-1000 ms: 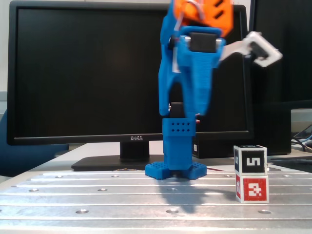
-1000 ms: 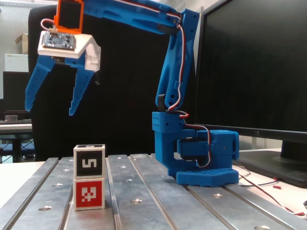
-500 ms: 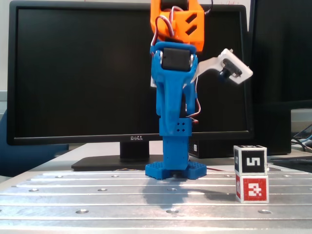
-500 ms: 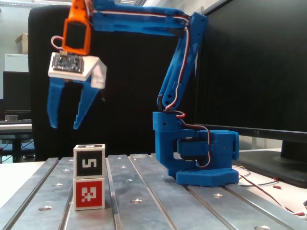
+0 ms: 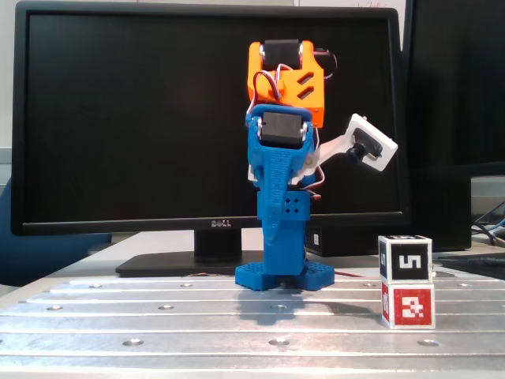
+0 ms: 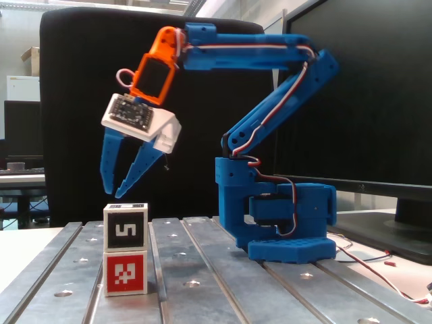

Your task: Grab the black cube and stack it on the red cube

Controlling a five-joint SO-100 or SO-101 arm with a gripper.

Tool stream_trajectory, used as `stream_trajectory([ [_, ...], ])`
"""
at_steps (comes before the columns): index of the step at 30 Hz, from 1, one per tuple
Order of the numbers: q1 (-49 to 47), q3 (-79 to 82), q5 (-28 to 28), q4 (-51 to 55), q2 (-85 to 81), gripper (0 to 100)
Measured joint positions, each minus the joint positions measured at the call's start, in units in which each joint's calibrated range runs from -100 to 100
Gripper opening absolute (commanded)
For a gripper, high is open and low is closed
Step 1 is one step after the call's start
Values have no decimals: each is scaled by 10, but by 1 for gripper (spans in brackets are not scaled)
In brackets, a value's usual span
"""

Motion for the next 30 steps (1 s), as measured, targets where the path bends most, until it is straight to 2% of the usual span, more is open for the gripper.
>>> stream_trajectory([
  [20,-1,264,1,-41,-380,1],
  [30,21,319,1,8,-522,1],
])
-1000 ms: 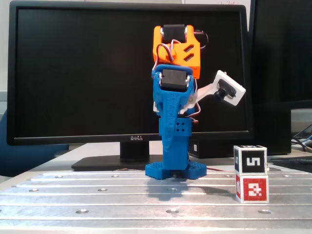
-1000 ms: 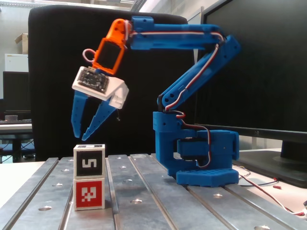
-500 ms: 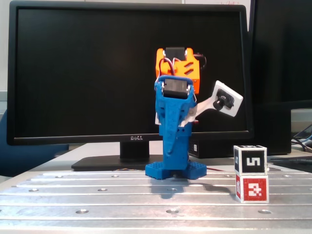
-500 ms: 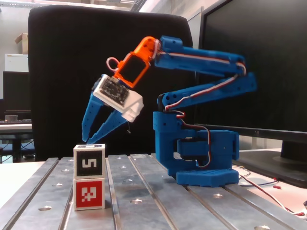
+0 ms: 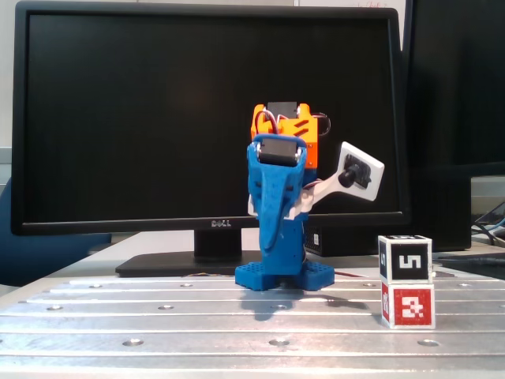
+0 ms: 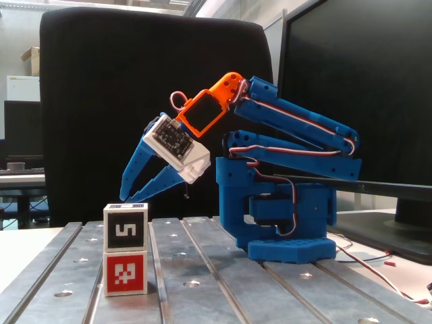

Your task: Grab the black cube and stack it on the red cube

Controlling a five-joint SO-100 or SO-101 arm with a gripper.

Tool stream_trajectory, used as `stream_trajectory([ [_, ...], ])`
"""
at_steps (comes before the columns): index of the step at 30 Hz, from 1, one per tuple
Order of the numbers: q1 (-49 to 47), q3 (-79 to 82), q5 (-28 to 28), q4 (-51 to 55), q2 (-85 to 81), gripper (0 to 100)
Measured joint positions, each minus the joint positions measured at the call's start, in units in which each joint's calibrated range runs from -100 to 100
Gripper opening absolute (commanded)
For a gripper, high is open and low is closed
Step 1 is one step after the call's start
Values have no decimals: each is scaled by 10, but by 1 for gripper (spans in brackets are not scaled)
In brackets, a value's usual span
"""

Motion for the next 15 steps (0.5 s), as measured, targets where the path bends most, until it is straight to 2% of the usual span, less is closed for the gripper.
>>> stream_trajectory([
  [12,2,52,0,13,-4,1],
  [15,1,65,-18,13,-5,1],
])
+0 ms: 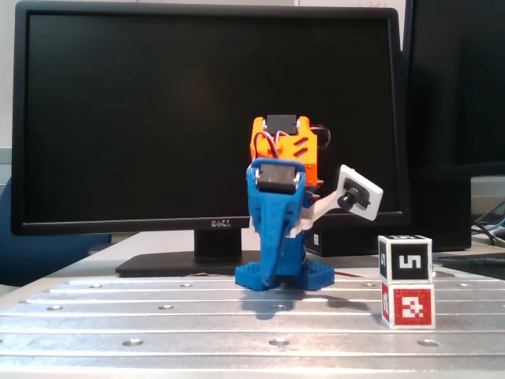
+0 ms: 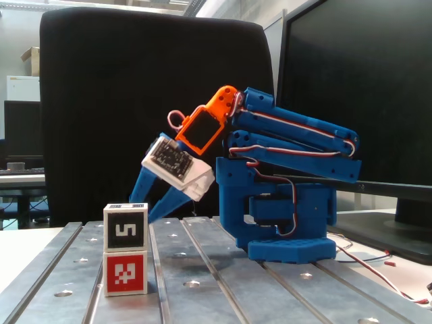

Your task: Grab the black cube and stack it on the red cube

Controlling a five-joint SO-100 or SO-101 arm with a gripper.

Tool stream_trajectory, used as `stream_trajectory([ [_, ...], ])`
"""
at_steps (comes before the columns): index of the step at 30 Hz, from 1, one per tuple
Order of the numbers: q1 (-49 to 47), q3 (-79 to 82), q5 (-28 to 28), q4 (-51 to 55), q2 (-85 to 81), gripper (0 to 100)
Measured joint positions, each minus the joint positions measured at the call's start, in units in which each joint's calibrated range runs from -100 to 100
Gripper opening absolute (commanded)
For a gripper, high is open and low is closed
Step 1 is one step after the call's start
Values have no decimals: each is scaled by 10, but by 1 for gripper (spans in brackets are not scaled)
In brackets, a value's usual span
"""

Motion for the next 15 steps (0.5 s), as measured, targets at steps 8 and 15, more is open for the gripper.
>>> stream_trajectory([
  [8,0,28,-9,0,-1,1],
  [15,0,34,-15,0,1,1],
])
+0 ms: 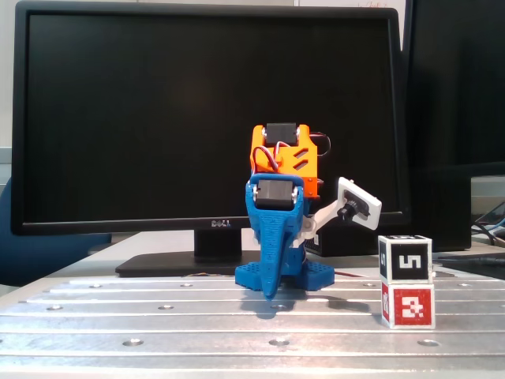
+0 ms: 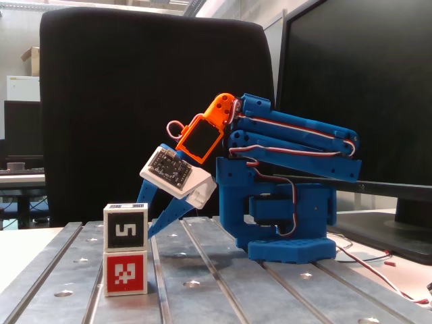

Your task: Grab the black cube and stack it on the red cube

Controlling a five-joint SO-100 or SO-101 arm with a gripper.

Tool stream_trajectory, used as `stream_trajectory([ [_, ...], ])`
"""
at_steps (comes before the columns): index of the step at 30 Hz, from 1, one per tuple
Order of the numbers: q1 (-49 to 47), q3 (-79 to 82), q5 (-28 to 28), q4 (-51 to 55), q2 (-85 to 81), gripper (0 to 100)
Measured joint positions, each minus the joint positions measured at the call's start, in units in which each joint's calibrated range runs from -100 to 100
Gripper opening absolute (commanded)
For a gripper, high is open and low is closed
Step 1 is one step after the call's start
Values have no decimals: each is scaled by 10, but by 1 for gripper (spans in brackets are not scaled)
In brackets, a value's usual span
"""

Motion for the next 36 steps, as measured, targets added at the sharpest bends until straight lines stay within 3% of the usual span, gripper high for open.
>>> stream_trajectory([
  [36,-4,0,-2,45,-8,1],
])
